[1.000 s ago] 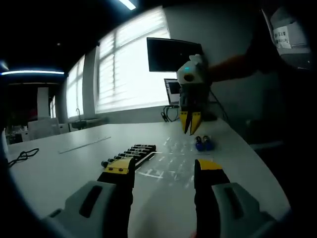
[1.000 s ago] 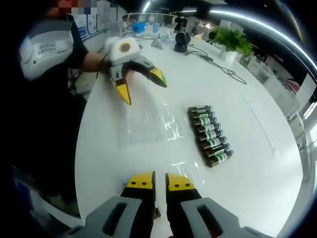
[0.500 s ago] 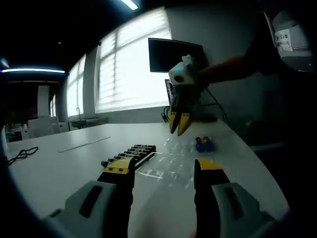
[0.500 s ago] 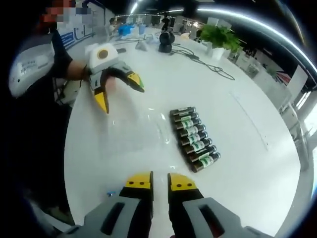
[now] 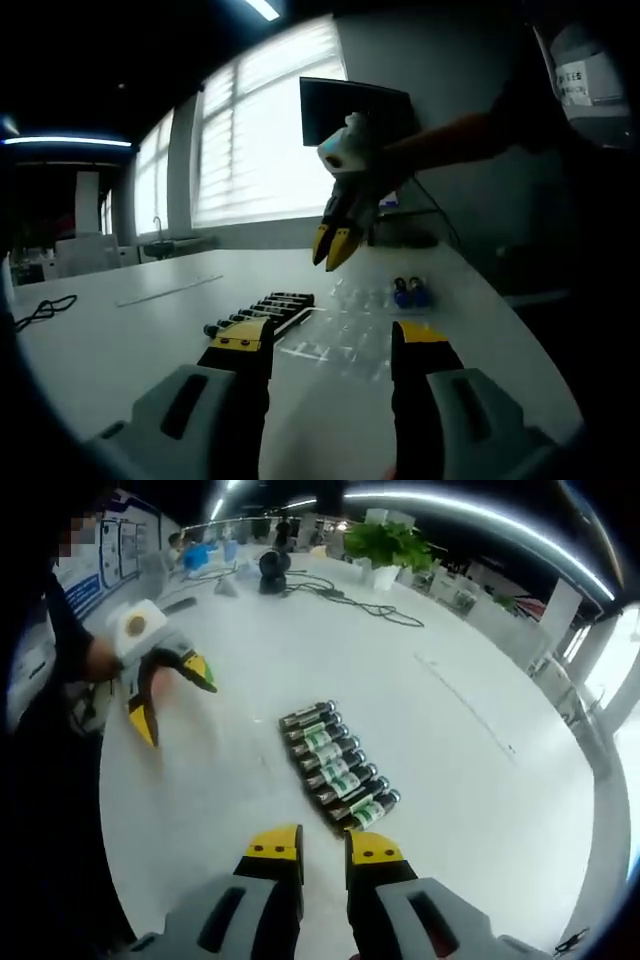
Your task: Grip medicine bottles put into box
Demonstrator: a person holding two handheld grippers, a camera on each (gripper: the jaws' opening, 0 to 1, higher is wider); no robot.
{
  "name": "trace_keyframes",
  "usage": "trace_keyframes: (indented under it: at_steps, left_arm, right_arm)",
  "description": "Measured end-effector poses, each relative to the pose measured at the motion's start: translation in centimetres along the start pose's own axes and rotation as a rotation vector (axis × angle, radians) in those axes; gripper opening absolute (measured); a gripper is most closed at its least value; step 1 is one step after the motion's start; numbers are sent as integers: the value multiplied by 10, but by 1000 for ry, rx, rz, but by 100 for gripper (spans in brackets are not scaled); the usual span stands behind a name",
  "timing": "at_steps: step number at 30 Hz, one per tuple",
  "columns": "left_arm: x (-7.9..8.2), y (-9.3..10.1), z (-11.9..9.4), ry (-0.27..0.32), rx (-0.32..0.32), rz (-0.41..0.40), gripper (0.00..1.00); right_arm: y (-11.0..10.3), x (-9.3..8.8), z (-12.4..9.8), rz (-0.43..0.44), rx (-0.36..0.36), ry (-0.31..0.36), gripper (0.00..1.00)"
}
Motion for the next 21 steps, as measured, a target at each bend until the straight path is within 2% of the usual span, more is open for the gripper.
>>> trace_keyframes:
  at_steps: [6, 8, 21]
  left_arm:
    - [0, 1, 0, -2, -2, 4, 40]
    - [0, 1, 0, -1, -3, 3, 40]
    - [0, 0, 1, 0, 0, -3, 40]
  right_arm:
    - [18, 1, 4, 171, -47, -11, 11]
    - [20, 2, 6, 200, -51, -10, 11]
    - [25, 3, 17, 257, -58, -33, 11]
Point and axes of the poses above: the point that each gripper's makers call its tool centre point, and the gripper's own axes: z roughly forward along the fingers, y roughly to its right, x roughly out of its top, the point moved 3 cm from there along -z, roughly backward along the fingers, and after that the axes turned 4 degrees about y, right-handed, at the moved point
